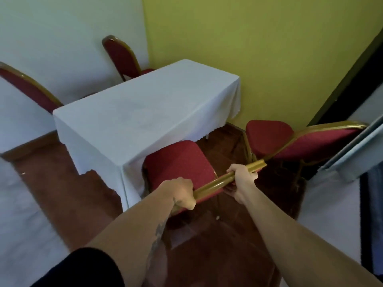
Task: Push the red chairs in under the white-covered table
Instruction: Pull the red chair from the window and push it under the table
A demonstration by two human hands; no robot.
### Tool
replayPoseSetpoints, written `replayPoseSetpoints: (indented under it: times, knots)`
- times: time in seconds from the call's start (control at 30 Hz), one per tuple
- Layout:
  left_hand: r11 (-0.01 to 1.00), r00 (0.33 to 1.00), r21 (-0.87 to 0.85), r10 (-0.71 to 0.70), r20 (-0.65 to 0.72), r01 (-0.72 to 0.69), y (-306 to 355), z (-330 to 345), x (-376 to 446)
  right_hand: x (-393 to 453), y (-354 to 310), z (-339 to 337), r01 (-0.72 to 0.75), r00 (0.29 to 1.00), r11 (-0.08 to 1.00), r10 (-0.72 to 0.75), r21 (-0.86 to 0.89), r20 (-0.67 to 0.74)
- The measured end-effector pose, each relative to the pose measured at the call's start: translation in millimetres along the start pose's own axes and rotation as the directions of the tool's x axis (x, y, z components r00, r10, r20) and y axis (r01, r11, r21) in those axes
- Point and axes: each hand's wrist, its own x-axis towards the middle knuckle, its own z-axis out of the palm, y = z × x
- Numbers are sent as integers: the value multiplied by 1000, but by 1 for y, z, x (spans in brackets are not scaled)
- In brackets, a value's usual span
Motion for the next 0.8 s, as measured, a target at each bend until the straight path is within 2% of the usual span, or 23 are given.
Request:
replayPoseSetpoints:
  times: [0.27,0.5,0.8]
  knots:
    - [986,997,-154,-71,-35,65,37,7,3,28,-22,-20,-3,999,993,8,-117,49]
    - [969,993,-243,-63,-99,37,61,3,26,59,-57,-30,-22,993,983,43,-184,110]
    - [959,995,-285,-38,-94,10,65,-27,68,104,-89,-9,18,985,969,24,-244,169]
